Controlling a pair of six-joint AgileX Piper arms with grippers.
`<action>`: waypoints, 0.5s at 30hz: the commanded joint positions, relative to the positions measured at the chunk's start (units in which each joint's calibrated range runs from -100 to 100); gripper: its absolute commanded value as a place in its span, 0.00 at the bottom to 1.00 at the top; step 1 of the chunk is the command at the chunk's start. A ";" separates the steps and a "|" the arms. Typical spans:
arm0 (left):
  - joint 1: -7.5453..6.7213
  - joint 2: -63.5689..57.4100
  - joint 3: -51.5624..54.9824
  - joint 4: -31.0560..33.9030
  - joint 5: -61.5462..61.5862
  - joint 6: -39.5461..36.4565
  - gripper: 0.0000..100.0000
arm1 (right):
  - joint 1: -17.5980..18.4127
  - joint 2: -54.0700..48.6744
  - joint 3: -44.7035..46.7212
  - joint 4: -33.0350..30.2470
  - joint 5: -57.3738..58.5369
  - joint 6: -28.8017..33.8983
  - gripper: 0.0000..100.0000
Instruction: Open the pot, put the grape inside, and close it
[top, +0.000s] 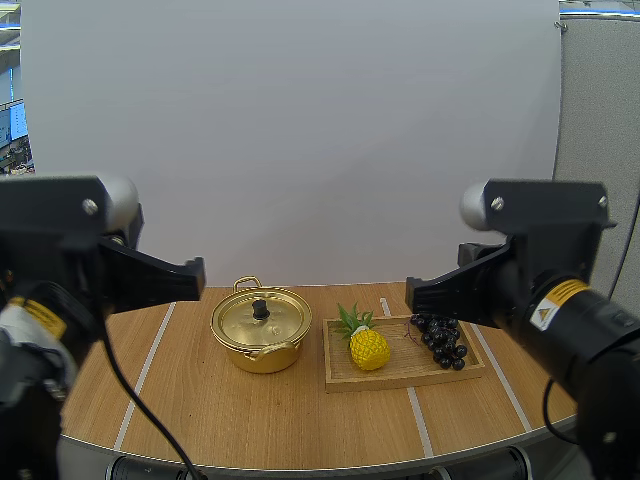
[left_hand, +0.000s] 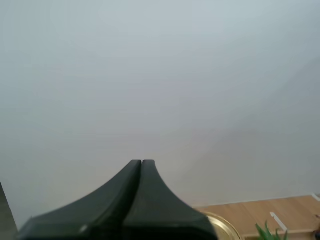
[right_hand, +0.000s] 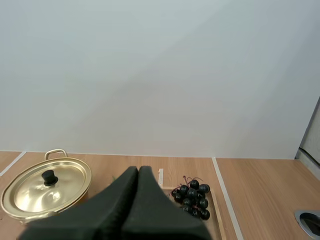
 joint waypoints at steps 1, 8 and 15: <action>-0.13 0.00 -15.10 1.93 31.32 0.00 0.00 | -0.21 0.00 -9.55 0.00 17.52 0.42 0.00; -0.13 0.00 -19.42 1.93 35.58 1.99 0.00 | -0.21 0.08 -15.24 0.00 25.31 -0.86 0.00; -0.13 12.38 -19.42 0.38 34.26 2.06 0.00 | -0.21 10.43 -15.36 0.00 26.30 -0.86 0.00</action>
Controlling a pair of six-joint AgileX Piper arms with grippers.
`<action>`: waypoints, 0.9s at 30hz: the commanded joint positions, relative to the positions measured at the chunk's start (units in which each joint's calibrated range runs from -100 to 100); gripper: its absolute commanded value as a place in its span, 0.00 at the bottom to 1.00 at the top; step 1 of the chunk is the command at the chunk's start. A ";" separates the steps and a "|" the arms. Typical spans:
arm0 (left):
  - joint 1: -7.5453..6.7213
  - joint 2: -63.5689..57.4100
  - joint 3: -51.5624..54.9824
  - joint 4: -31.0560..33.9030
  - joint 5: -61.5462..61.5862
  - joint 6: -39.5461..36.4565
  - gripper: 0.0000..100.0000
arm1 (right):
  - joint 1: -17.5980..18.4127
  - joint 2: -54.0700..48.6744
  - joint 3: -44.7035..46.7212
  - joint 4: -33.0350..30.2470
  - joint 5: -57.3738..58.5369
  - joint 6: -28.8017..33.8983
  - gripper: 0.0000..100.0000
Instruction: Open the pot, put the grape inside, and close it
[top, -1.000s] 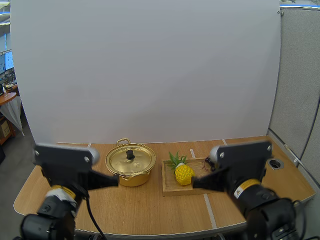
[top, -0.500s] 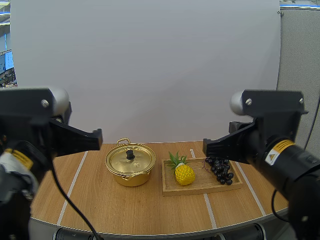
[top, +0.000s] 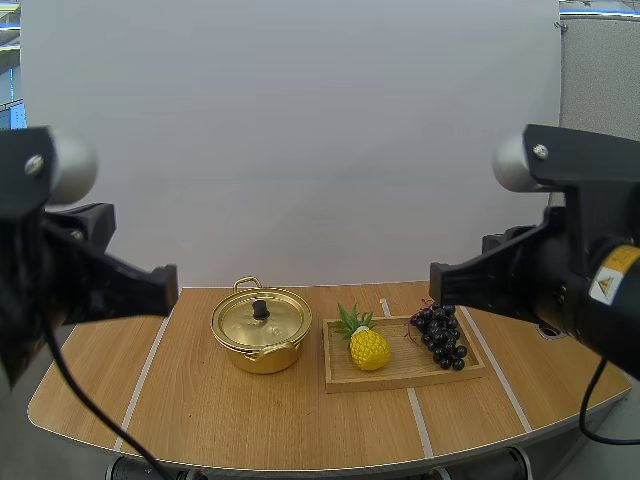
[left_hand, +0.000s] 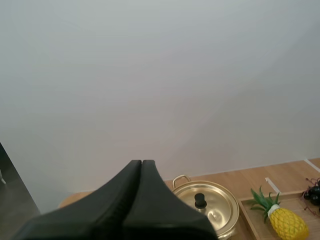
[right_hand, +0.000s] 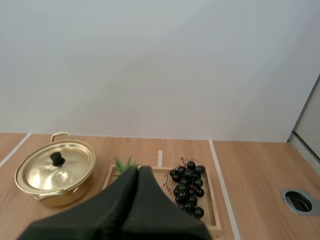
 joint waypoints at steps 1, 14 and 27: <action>-0.13 7.47 -0.18 -1.44 -0.98 0.18 0.00 | -0.21 6.71 -0.46 -0.39 0.65 -0.58 0.00; -0.13 30.81 -0.18 -2.32 -6.77 0.18 0.00 | -0.21 22.68 -0.46 -1.20 -2.17 -0.58 0.00; -0.13 39.36 -0.18 -2.43 -9.28 -0.22 0.84 | -0.21 24.11 -0.60 -1.20 -8.61 -0.58 1.00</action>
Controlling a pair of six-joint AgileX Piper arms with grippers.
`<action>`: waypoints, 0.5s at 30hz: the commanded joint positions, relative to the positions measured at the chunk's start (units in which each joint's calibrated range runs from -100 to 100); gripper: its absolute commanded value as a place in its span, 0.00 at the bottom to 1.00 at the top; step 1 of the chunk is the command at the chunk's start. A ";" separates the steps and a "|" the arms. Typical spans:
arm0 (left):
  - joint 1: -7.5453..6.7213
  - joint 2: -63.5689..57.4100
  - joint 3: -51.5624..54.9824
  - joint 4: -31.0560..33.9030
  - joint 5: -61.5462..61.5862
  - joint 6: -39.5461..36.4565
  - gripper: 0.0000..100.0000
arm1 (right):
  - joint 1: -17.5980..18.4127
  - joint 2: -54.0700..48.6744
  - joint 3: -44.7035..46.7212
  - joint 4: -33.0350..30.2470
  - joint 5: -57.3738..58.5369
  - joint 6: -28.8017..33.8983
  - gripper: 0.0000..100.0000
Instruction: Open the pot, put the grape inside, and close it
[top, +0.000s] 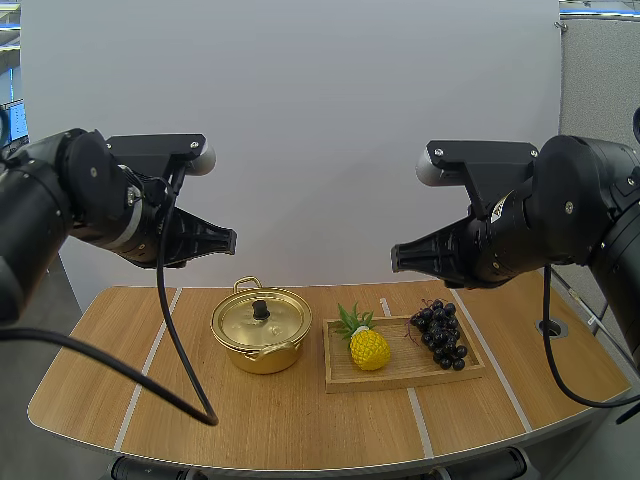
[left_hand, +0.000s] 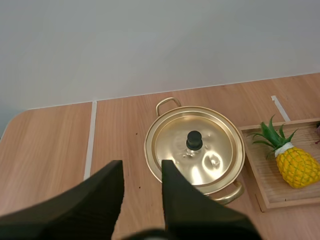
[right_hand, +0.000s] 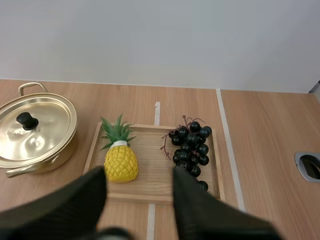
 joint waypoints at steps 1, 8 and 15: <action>-0.13 0.76 -0.18 -0.90 -3.77 -0.50 0.94 | -0.21 -0.16 -0.60 -0.50 -5.99 -0.74 1.00; -0.13 0.76 -0.06 -0.89 -2.04 9.69 1.00 | -0.21 -0.16 -0.60 -0.50 -5.99 -0.74 1.00; -0.13 2.62 -0.06 -6.39 -1.41 23.82 1.00 | -0.21 -0.16 -0.60 -0.50 -5.99 -0.74 1.00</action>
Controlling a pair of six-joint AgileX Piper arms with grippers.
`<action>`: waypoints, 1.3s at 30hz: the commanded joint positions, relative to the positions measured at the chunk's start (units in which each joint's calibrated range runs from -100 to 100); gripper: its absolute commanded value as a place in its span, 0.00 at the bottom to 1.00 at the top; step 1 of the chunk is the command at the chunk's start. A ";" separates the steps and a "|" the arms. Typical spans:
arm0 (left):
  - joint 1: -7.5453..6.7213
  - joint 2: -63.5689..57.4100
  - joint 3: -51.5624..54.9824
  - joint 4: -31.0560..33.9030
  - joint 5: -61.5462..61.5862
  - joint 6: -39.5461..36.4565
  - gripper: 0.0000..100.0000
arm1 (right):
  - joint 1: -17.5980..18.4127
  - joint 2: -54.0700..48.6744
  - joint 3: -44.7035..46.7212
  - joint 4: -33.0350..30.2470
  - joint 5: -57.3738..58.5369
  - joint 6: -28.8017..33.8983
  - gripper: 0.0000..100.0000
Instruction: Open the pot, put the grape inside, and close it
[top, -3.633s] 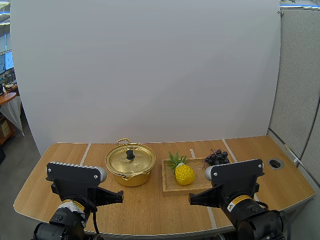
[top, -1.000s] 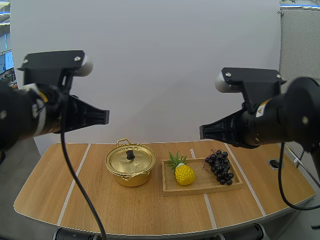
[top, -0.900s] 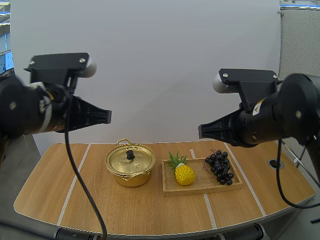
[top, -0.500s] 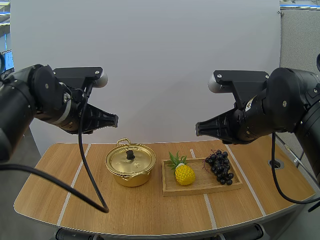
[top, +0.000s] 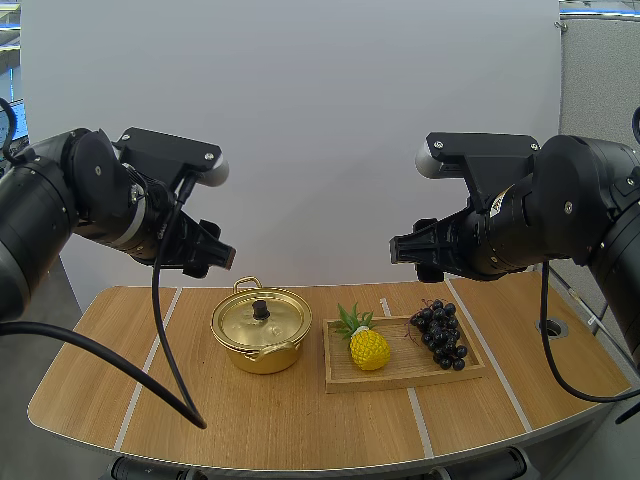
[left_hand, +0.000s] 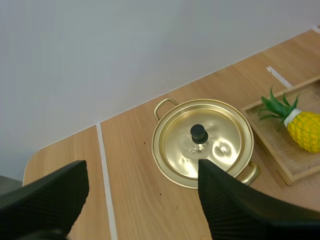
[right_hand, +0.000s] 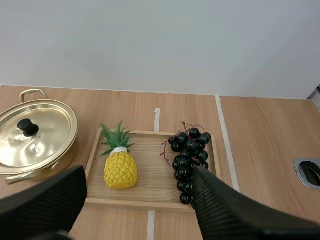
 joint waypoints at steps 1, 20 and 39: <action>-0.13 2.78 -0.06 -6.04 1.10 11.26 1.00 | -0.21 -0.19 -0.60 -0.36 -1.33 -0.74 1.00; -0.21 31.73 -7.16 -24.87 -4.29 27.44 1.00 | -0.21 -0.19 -0.60 -0.36 -1.18 -0.74 1.00; -3.25 50.36 -14.66 -20.45 -9.51 26.67 1.00 | -0.21 -0.19 -0.60 -0.36 -1.18 -0.74 1.00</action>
